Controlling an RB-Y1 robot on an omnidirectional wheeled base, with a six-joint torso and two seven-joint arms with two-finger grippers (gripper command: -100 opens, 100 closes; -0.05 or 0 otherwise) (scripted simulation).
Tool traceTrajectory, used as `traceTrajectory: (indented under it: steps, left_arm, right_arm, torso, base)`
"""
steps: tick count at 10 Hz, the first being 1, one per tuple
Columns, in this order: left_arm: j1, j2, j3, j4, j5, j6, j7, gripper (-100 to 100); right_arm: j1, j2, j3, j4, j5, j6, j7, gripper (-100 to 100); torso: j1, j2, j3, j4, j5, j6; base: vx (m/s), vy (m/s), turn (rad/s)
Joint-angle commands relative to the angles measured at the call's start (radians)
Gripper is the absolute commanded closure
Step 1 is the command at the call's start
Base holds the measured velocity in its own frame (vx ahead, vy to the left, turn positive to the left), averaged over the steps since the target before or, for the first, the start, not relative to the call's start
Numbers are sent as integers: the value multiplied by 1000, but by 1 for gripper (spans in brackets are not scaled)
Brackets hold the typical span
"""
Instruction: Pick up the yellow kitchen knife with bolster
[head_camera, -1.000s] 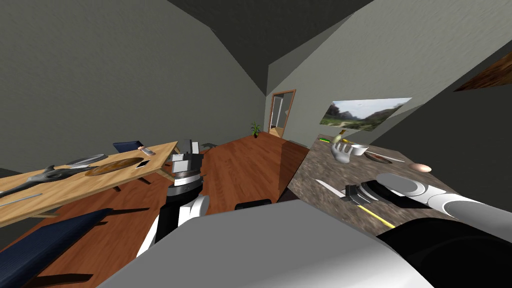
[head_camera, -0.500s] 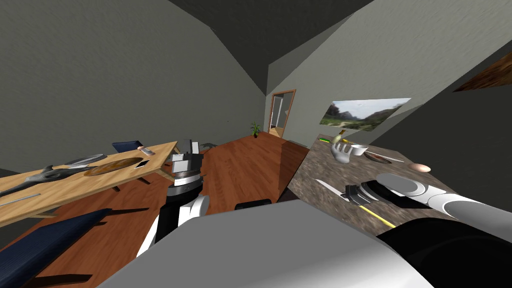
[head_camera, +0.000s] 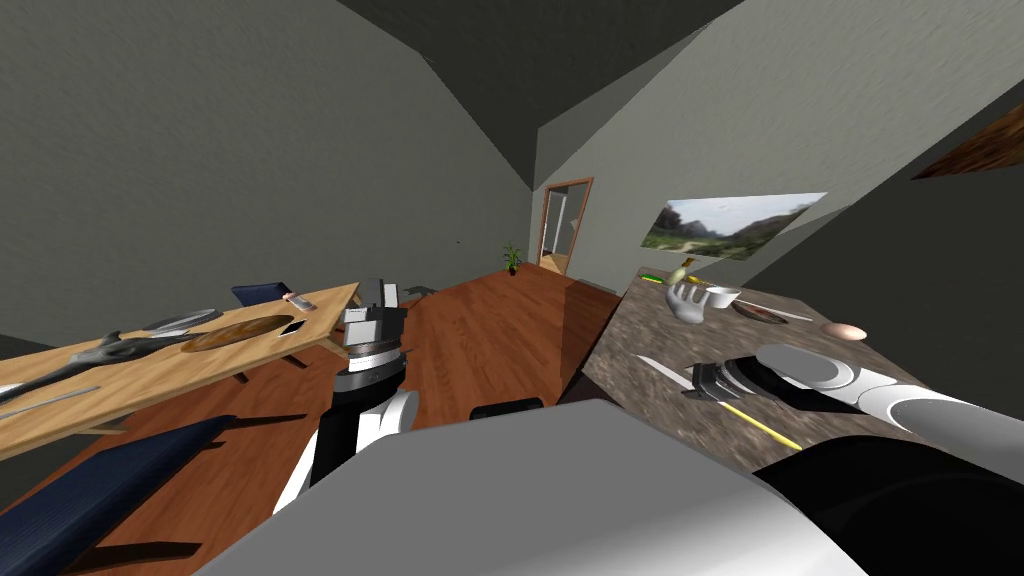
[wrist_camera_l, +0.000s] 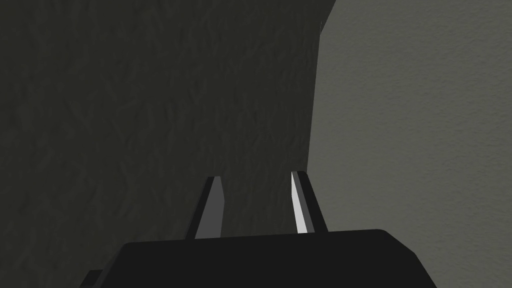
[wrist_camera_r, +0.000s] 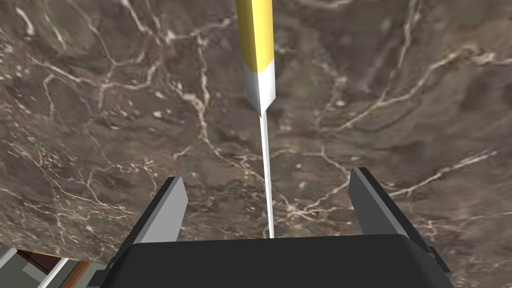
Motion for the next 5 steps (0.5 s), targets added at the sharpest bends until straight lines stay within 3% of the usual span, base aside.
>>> traceTrajectory:
  steps: [1, 5]
  left_arm:
    - [0, 0, 0, 0, 0, 0, 0, 0]
    - [0, 0, 0, 0, 0, 0, 0, 0]
  right_arm:
    - [-7, 3, 0, 7, 8, 31, 5, -100]
    - [-20, 3, -7, 26, 21, 92, 22, -100]
  torso:
    - [0, 0, 0, 0, 0, 0]
    - [-2, 0, 0, 0, 0, 0]
  base:
    - [-16, 68, -4]
    - [-12, 64, -2]
